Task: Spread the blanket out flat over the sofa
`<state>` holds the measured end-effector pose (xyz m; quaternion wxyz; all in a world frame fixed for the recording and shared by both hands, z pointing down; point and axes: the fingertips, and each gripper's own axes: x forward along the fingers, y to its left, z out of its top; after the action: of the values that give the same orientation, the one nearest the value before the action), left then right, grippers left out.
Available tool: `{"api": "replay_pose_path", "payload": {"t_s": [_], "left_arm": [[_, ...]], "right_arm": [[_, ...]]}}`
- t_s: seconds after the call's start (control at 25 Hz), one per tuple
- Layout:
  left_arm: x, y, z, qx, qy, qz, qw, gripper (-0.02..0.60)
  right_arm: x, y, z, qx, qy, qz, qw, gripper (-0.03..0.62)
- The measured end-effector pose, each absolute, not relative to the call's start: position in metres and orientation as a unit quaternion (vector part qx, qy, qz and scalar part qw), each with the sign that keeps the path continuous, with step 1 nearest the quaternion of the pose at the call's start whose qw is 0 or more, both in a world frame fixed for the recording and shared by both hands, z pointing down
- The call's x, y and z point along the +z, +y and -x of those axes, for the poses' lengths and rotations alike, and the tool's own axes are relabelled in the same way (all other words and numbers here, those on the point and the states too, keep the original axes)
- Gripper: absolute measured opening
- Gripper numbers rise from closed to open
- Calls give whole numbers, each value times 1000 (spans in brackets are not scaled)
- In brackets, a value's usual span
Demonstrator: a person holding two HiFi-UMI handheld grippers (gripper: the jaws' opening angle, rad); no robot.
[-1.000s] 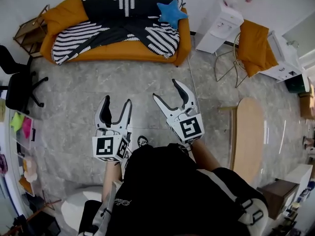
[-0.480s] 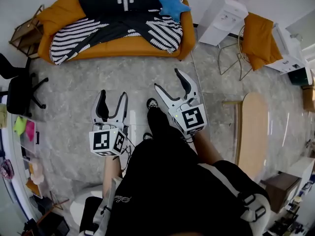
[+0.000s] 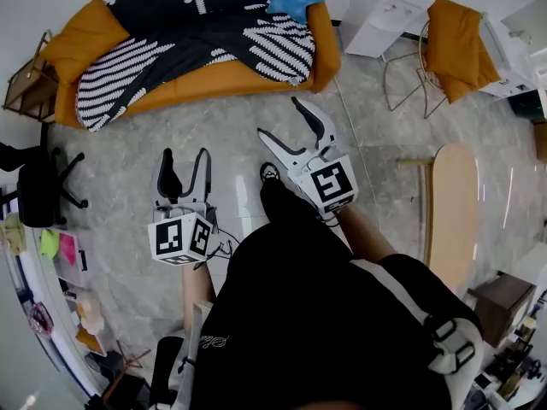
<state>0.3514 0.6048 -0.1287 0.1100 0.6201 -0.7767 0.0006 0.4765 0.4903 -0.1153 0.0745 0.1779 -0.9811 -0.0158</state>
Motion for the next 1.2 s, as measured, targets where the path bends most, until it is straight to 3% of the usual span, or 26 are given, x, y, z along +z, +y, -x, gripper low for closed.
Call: {"api": "replay_pose_path", "payload": {"t_s": [0.8,1.2], "left_arm": [[-68,446,-261,56,-772,-605,187,293],[-34,394,-176,61,-755,-616,216,293]], "right_arm": [[-41,321,-388,45,-978,-151,138,344],[-5,276,-332,68,-965,-179,180,344]]}}
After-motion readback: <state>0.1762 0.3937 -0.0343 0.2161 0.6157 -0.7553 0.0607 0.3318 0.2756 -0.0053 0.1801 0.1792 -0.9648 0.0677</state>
